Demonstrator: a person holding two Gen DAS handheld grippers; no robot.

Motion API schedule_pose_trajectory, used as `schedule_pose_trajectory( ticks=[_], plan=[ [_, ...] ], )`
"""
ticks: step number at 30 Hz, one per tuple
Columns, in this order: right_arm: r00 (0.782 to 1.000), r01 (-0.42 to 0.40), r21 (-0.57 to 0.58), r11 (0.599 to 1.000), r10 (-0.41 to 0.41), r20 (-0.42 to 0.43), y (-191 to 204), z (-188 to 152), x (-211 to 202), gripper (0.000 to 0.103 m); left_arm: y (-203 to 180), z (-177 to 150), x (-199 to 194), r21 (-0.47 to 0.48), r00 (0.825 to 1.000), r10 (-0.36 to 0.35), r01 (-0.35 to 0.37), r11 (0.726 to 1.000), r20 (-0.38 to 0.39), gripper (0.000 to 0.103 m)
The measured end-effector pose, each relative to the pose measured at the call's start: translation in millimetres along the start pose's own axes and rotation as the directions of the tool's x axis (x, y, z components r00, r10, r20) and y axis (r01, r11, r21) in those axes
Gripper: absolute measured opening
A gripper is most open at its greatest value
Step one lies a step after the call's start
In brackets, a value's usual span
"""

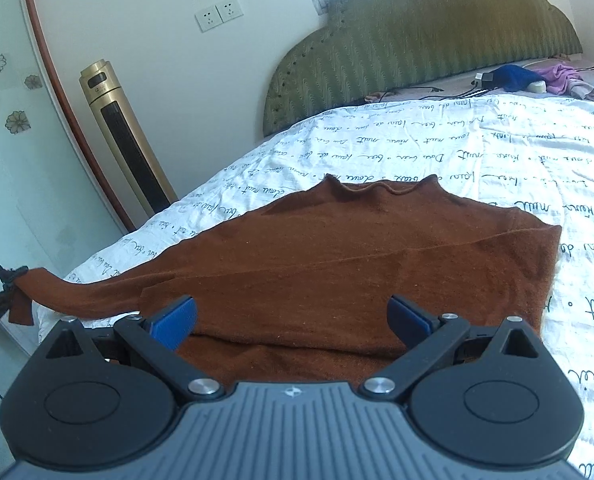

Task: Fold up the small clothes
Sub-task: 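Grasp the cuff of the other sleeve with the left tool, then lay the held sleeve across the sweater body with the left tool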

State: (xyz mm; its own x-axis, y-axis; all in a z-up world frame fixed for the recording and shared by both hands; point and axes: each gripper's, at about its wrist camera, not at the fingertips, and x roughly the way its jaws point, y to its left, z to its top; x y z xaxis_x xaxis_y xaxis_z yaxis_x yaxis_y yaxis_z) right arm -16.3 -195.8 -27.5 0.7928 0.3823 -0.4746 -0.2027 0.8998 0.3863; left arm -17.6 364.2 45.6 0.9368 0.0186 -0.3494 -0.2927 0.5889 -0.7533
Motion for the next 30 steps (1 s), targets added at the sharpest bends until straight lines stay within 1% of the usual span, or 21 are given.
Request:
schedule_pose_trajectory(
  ticks=[2,4,6,8,9,10,11,13,15,19,21,23,24,25,26,28,30],
  plan=[
    [0.999,0.034,0.031,0.999,-0.034,0.001,-7.9,-0.9,0.1,0.102,-46.3,-19.0,12.5,0.132,0.999,-0.006,0.012,0.991,-0.049,0.003],
    [0.998,0.055,0.086,0.995,-0.055,-0.007,-22.8,-4.4,-0.1,0.102,-92.0,-51.7,29.1,0.252,0.994,-0.003,0.032,0.967,-0.114,0.003],
    [0.998,0.064,0.095,0.993,-0.064,-0.005,-26.3,-6.0,-1.4,0.102,-129.9,-86.8,43.8,0.348,0.985,0.011,0.05,0.936,-0.17,0.003],
    [0.997,0.08,0.099,0.992,-0.08,-0.003,-32.8,-9.0,-5.4,0.102,-163.1,-128.6,54.0,0.445,0.978,0.02,0.077,0.892,-0.21,0.003],
    [0.996,0.087,0.103,0.991,-0.087,-0.002,-36.1,-10.1,-7.7,0.102,-179.3,-150.4,57.9,0.496,0.975,0.03,0.085,0.864,-0.22,0.003],
    [0.995,0.098,0.114,0.989,-0.099,0.003,-41.1,-11.1,-11.0,0.102,-193.0,-174.1,60.2,0.538,0.971,0.035,0.1,0.837,-0.235,0.003],
    [0.993,0.115,0.145,0.983,-0.118,0.015,-52.1,-11.7,-17.9,0.102,-204.0,-192.9,63.6,0.564,0.965,0.037,0.12,0.817,-0.258,0.003],
    [0.992,0.12,0.161,0.98,-0.125,0.021,-57.7,-11.0,-21.3,0.102,-222.9,-231.0,70.7,0.608,0.951,0.046,0.158,0.778,-0.306,0.003],
    [0.989,0.137,0.186,0.973,-0.145,0.033,-68.3,-10.6,-28.2,0.102,-239.1,-266.7,75.1,0.649,0.939,0.061,0.186,0.738,-0.338,0.003],
    [0.984,0.156,0.21,0.965,-0.17,0.051,-83.8,-9.8,-39.5,0.102,-259.6,-318.6,88.2,0.702,0.91,0.108,0.229,0.675,-0.401,0.003],
    [0.978,0.182,0.217,0.959,-0.198,0.057,-90.0,-8.8,-43.4,0.102,-264.2,-338.8,93.5,0.709,0.895,0.126,0.245,0.661,-0.427,0.003],
    [0.976,0.188,0.237,0.953,-0.208,0.062,-98.1,-7.2,-46.4,0.102,-268.2,-355.6,101.1,0.722,0.885,0.146,0.254,0.643,-0.441,0.003],
    [0.973,0.198,0.245,0.949,-0.22,0.065,-101.5,-6.1,-48.1,0.102,-268.1,-362.8,105.0,0.717,0.879,0.143,0.267,0.644,-0.456,0.003],
    [0.969,0.211,0.253,0.944,-0.235,0.069,-105.2,-4.7,-49.9,0.102,-269.7,-369.8,108.6,0.72,0.874,0.149,0.273,0.638,-0.463,0.003],
    [0.969,0.212,0.259,0.942,-0.238,0.071,-108.5,-3.7,-51.3,0.102,-271.1,-376.8,111.9,0.725,0.869,0.158,0.277,0.631,-0.469,0.003],
    [0.968,0.21,0.28,0.937,-0.239,0.074,-114.8,-2.2,-53.0,0.102,-274.2,-388.9,117.6,0.715,0.851,0.157,0.305,0.63,-0.501,0.003],
    [0.969,0.208,0.29,0.934,-0.238,0.072,-118.6,-0.9,-52.7,0.102,-275.7,-398.9,118.7,0.718,0.843,0.165,0.315,0.621,-0.513,0.003]
  ],
)
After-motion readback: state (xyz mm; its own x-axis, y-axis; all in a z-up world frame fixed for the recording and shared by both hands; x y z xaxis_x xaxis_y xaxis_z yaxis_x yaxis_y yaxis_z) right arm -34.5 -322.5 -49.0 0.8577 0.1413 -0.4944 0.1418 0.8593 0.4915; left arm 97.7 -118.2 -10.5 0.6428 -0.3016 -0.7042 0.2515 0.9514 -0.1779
